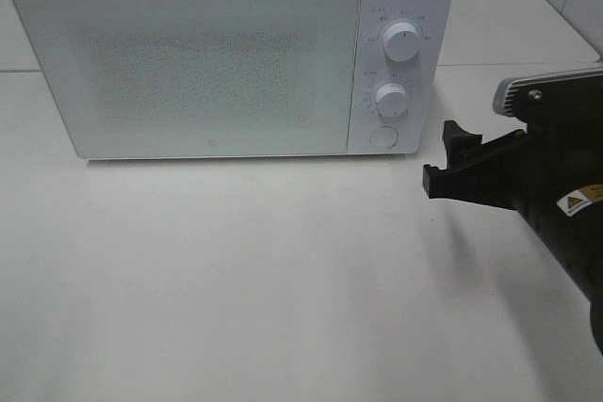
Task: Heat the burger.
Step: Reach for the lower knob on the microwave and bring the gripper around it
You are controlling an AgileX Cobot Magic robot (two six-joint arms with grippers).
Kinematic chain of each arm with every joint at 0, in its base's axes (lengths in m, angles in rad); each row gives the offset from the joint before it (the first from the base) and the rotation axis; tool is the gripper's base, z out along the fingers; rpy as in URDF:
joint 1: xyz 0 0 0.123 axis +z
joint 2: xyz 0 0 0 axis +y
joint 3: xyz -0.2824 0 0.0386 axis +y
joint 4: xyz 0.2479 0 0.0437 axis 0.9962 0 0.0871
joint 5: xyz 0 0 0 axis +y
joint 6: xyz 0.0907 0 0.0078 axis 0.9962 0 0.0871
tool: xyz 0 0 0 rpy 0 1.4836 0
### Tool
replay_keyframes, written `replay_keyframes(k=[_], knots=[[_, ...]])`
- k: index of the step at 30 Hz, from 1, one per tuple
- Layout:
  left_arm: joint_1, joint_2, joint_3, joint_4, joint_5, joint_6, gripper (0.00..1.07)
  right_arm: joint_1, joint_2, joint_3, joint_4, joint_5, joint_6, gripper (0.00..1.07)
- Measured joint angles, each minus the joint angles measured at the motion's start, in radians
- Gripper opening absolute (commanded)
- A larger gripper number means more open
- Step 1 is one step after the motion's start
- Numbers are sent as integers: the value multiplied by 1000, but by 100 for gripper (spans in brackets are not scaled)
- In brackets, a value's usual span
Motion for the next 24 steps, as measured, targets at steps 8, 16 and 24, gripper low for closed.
replay_keyframes(k=[8, 16, 24], knots=[[0, 0, 0, 0, 0, 0, 100, 75, 77, -82, 80, -6, -8, 75], [0, 0, 0, 0, 0, 0, 100, 87, 162, -165, 109, -11, -25, 75], [0, 0, 0, 0, 0, 0, 100, 87, 246, -242, 110, -11, -25, 75]])
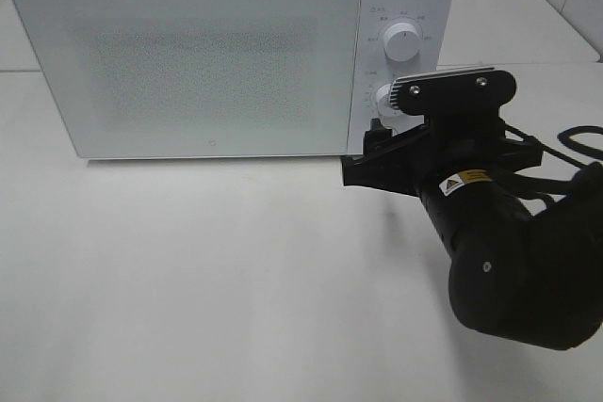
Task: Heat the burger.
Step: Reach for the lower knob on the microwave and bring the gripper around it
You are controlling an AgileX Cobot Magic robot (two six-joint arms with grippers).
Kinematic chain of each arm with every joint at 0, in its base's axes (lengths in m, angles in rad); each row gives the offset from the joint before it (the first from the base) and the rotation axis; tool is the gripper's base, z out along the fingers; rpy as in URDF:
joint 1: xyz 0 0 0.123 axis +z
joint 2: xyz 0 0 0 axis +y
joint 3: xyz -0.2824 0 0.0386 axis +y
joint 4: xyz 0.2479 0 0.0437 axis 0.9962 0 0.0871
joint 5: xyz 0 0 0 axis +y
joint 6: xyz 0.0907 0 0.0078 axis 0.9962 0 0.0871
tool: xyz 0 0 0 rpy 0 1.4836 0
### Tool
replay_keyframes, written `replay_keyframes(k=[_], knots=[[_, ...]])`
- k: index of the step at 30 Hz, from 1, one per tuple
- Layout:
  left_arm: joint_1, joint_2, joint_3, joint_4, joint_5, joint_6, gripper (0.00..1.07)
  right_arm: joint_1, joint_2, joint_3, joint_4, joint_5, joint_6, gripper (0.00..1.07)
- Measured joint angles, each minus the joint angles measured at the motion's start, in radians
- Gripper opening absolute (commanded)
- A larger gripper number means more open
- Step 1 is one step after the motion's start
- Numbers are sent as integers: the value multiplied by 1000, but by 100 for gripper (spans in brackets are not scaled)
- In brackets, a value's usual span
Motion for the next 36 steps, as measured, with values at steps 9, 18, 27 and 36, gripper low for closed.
replay_keyframes(k=[9, 18, 27, 36], knots=[[0, 0, 0, 0, 0, 0, 100, -2, 42, -47, -13, 0, 1, 75], [0, 0, 0, 0, 0, 0, 100, -72, 80, -94, -64, 1, 9, 75], [0, 0, 0, -2, 0, 0, 100, -148, 134, -159, -119, 8, 39, 75], [0, 0, 0, -4, 0, 0, 100, -187, 199, -221, -156, 27, 90, 75]])
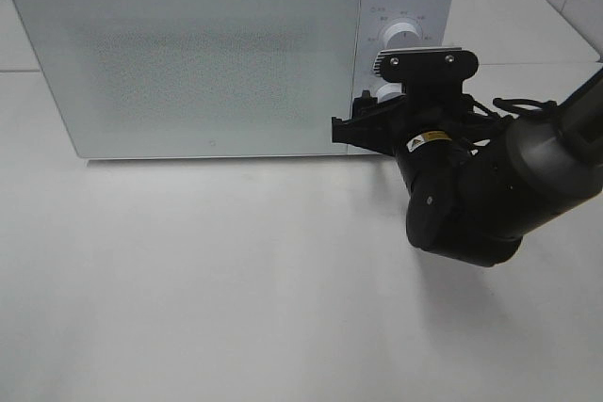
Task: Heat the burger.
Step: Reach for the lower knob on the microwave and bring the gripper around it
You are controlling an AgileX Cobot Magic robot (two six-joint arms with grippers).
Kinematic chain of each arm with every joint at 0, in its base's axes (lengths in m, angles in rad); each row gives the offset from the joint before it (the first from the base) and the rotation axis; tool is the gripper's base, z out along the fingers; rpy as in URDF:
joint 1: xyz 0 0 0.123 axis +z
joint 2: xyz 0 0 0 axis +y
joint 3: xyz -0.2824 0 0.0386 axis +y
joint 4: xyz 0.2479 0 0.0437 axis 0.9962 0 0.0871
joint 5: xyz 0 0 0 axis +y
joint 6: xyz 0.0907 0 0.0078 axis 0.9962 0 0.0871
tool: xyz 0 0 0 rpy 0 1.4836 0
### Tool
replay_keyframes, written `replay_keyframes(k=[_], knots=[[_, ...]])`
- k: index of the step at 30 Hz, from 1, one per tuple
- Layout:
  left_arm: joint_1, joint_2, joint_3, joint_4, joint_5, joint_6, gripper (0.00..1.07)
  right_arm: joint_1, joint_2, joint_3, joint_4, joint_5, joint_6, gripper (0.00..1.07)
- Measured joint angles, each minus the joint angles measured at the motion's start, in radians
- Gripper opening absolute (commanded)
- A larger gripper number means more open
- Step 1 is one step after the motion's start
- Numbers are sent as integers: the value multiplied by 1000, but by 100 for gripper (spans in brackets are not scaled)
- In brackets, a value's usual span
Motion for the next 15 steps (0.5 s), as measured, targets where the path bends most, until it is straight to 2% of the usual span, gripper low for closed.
replay_keyframes(k=[15], knots=[[0, 0, 0, 0, 0, 0, 100, -25, 61, -77, -15, 24, -1, 75]])
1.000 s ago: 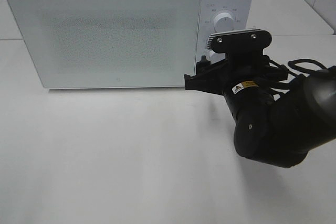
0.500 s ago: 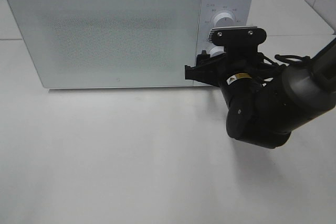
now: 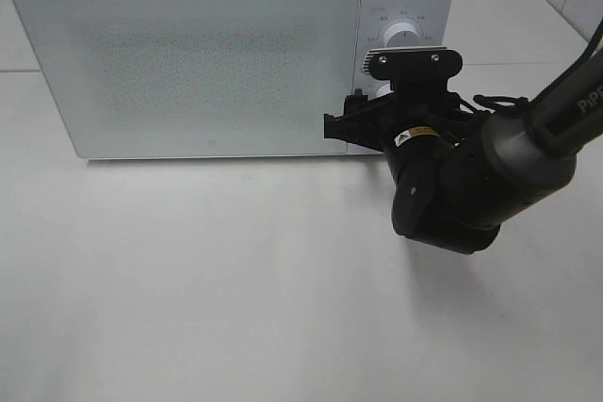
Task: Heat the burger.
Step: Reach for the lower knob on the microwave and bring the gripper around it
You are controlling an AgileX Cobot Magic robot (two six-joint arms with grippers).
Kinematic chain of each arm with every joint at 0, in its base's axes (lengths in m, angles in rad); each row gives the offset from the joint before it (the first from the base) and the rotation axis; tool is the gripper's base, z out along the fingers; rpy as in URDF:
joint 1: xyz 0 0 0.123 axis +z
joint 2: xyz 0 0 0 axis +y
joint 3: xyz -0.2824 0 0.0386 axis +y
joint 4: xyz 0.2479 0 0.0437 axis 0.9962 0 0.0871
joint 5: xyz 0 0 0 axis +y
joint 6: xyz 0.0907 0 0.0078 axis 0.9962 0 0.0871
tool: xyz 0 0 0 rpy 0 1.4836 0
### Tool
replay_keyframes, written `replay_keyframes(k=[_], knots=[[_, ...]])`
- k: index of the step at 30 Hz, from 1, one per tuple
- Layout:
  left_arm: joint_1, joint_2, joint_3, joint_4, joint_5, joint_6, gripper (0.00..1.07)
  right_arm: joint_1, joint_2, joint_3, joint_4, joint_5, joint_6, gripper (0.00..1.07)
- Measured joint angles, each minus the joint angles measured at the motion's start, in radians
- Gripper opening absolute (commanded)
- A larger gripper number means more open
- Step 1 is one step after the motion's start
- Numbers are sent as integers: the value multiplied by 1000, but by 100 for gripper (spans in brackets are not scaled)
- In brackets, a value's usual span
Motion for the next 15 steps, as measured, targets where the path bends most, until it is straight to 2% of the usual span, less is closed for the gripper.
replay_keyframes(k=[15], knots=[[0, 0, 0, 0, 0, 0, 100, 0, 10, -9, -3, 15, -29, 75]])
